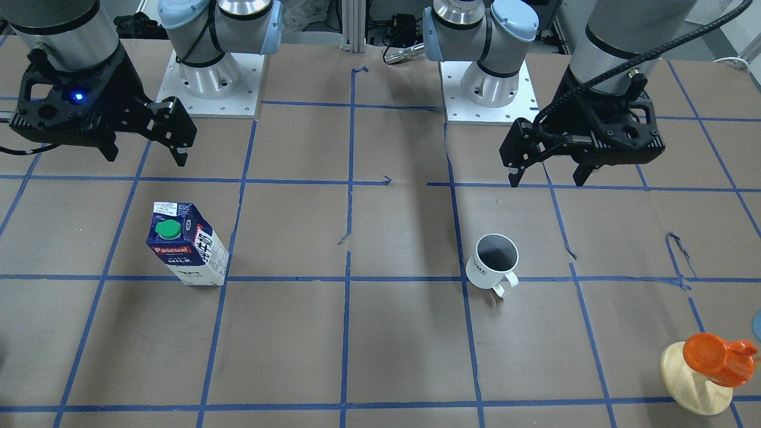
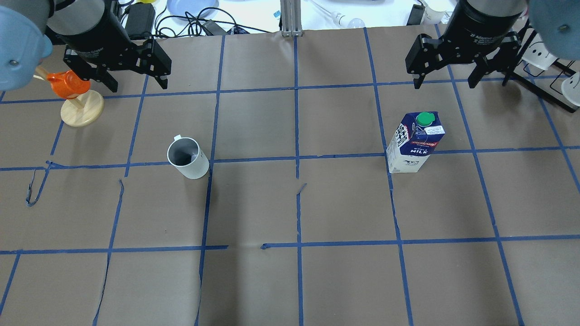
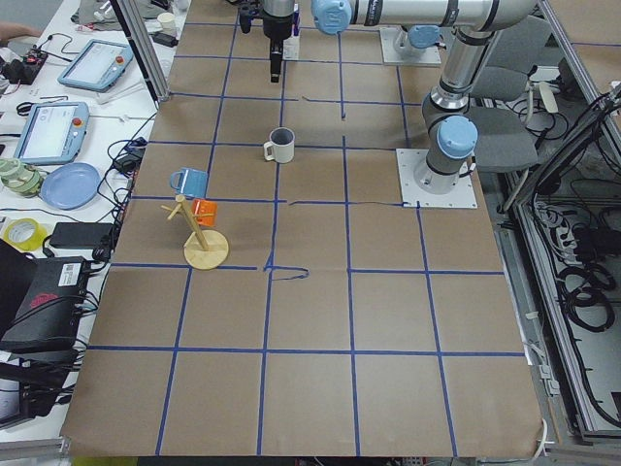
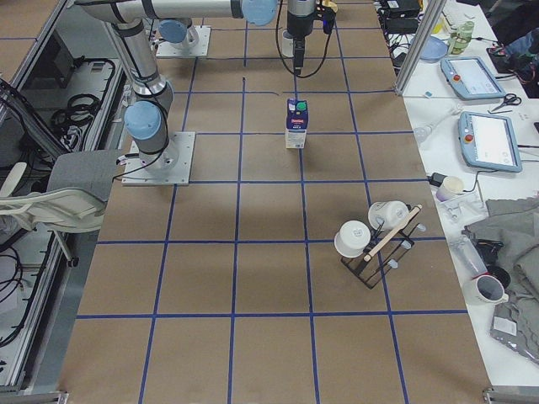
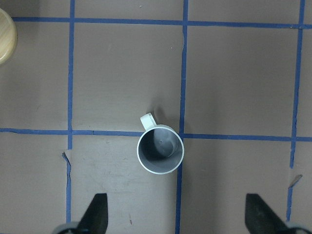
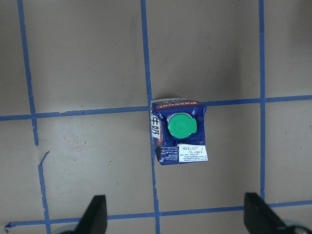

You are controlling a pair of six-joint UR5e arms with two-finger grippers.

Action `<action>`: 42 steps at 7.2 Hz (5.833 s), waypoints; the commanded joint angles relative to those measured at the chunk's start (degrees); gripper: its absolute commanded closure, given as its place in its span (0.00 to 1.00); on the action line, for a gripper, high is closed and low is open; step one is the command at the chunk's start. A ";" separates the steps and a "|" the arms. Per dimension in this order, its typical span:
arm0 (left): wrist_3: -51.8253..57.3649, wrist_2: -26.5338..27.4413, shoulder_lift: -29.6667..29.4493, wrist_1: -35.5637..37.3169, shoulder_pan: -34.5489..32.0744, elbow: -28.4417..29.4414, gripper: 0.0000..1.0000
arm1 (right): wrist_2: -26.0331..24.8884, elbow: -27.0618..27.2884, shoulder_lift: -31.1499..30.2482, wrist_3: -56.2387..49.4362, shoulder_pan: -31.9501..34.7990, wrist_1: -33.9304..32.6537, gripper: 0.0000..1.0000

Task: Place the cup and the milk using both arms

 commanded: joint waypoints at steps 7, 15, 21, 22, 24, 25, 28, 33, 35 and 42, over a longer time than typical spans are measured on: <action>0.84 -0.68 -2.74 1.81 0.94 -3.76 0.00 | 0.03 -1.07 0.88 0.00 0.00 0.63 0.00; 6.73 -4.63 -10.29 24.85 7.19 -22.16 0.02 | -0.76 0.59 14.15 -3.07 -0.35 -4.73 0.00; 5.86 -4.37 -11.47 26.17 6.58 -21.90 1.00 | -0.76 7.97 14.06 -3.96 -2.28 -8.86 0.00; 2.98 -4.63 -11.10 25.22 5.70 -19.81 1.00 | -0.76 8.15 14.06 -3.87 -2.28 -8.78 0.02; -10.10 -5.42 -12.59 24.77 -3.74 -16.98 1.00 | -0.76 8.16 14.06 -3.87 -2.28 -8.87 0.20; -16.93 -6.30 -13.20 25.46 -8.41 -16.02 1.00 | -0.76 8.07 14.06 -3.78 -2.28 -8.78 0.34; -27.60 -6.66 -16.44 26.34 -19.05 -12.77 1.00 | -0.41 7.98 14.06 -3.60 -2.28 -8.78 0.44; -27.37 -4.81 -20.67 26.61 -19.88 -12.23 0.51 | -0.06 4.56 13.63 -3.52 -1.94 -7.20 0.43; -25.45 -1.15 -18.67 24.87 -19.27 -10.48 0.01 | 1.25 4.38 13.80 -2.82 -0.01 -7.28 0.43; 0.05 -1.21 -4.00 11.42 0.60 -6.34 0.00 | 4.77 4.29 16.78 18.53 14.85 -13.07 0.42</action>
